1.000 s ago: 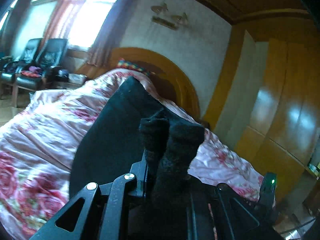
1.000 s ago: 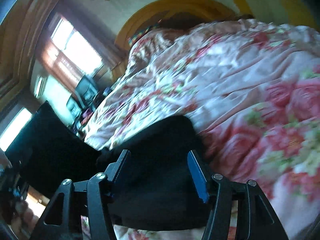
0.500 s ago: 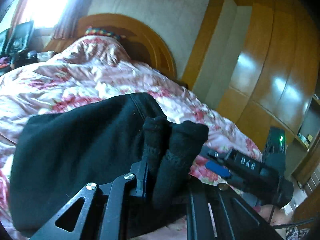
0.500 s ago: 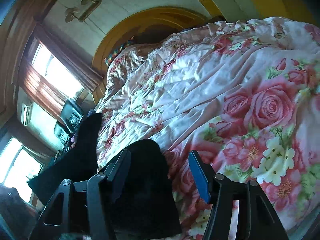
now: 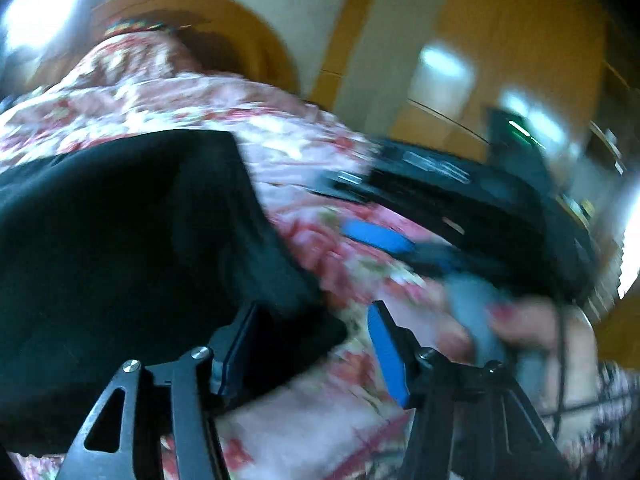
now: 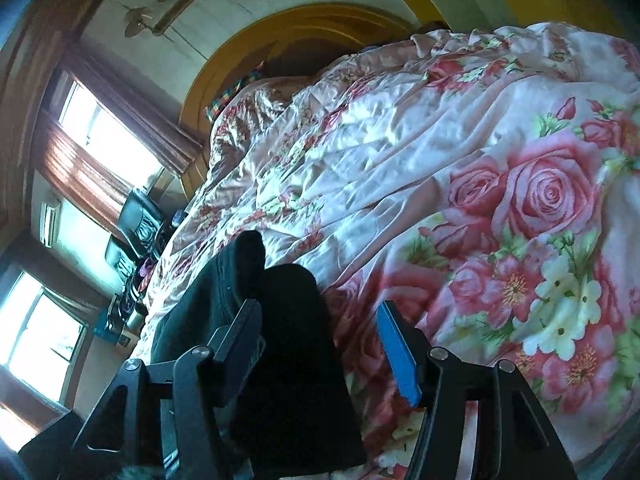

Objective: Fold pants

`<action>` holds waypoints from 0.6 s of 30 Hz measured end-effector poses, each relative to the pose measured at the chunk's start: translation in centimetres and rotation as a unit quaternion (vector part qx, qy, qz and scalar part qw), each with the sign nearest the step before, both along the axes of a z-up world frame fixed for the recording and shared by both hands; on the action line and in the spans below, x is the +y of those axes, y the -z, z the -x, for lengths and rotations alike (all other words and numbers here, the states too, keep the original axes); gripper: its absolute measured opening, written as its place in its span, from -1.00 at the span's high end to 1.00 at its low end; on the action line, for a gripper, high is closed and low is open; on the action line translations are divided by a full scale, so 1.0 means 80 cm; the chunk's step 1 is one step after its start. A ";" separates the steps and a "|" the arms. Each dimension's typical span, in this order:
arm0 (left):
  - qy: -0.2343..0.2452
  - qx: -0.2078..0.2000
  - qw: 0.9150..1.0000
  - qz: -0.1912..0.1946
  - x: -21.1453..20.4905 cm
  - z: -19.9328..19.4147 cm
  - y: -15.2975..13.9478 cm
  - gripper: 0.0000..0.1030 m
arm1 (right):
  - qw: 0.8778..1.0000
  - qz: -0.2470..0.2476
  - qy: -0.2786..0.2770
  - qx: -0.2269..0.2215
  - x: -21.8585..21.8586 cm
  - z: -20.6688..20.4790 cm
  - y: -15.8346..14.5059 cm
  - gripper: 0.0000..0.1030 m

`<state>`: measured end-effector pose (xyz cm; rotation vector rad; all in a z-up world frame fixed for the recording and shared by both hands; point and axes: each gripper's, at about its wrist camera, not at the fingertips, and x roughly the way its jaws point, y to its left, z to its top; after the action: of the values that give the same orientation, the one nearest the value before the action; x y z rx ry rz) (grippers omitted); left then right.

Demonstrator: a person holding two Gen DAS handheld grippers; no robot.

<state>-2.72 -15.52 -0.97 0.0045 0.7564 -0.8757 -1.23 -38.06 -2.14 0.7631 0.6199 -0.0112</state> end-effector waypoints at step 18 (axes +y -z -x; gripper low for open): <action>-0.287 -0.047 0.957 0.010 0.209 -0.055 -0.027 -0.12 | 0.991 0.045 -0.123 -0.039 0.068 -0.010 -0.011 -0.20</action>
<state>1.71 1.24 1.20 -0.1840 0.6105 -0.3245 -0.40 -32.59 -1.29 0.5926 0.6318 0.2158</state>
